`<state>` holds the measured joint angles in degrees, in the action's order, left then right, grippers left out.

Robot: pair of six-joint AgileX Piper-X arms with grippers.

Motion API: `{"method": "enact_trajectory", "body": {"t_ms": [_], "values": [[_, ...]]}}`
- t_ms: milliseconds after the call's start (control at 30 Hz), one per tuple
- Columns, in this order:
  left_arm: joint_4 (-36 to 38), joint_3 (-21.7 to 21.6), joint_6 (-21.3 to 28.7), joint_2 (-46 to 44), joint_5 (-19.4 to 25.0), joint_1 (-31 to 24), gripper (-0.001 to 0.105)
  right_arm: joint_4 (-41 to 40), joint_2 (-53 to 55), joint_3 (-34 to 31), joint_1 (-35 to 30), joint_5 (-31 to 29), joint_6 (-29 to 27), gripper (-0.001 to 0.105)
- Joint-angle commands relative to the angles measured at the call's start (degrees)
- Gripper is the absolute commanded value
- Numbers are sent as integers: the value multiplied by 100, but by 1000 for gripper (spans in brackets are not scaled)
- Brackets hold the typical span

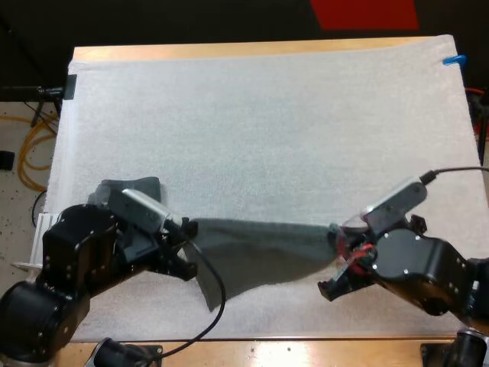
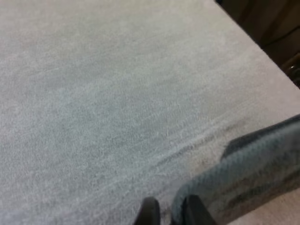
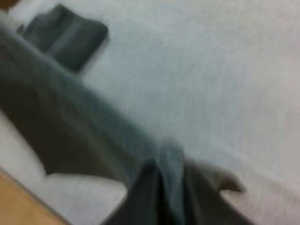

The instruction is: Pick towel from pile fold and stack

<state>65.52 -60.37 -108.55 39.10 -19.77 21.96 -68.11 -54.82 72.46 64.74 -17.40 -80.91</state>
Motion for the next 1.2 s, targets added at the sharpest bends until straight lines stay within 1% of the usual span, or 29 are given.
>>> {"method": "enact_trajectory", "body": {"t_ms": [0, 67, 133, 233, 267, 333, 433, 567, 600, 667, 767, 967, 1100, 1167], "values": [[15, -24, -49, -32, -19, -15, 0, -201, 46, 56, 42, -54, 241, 0], [5, -4, -31, -20, -12, -15, 0, -355, 24, 21, 77, -29, 538, 0], [-72, 62, 65, 44, 26, -15, 0, -404, -55, -81, 78, -40, 649, 0], [-295, 238, 149, 247, 472, -15, 0, -358, -326, -282, 34, -293, 658, 0], [-427, 317, 246, 355, 686, -24, 0, -289, -478, -356, -27, -468, 658, 0], [-742, 442, 434, 532, 882, -71, 0, -51, -751, -478, -232, -658, 622, 0], [-1452, 590, 716, 975, 931, -236, 0, 605, -1216, -681, -813, -638, 457, 0], [-2307, 619, 1039, 1854, 930, -521, 0, 1823, -1933, -769, -1803, -163, -33, 0], [-2459, 619, 1087, 2016, 930, -575, 0, 2050, -2103, -768, -1962, -25, -140, 0], [-2904, 619, 1114, 2517, 930, -746, 0, 2735, -2491, -768, -2340, 486, -335, 0], [-3405, 619, 1115, 3178, 930, -941, 0, 3482, -3028, -768, -2765, 897, -416, 0], [-4342, 619, 1115, 4300, 930, -1164, 0, 4511, -3850, -768, -3254, 1130, -415, 0], [-4746, 619, 1115, 4804, 930, -1199, 0, 4883, -4249, -768, -3453, 1168, -415, 0], [-4905, 619, 1115, 4994, 930, -1198, 0, 5038, -4426, -768, -3531, 1354, -415, 0]]}}
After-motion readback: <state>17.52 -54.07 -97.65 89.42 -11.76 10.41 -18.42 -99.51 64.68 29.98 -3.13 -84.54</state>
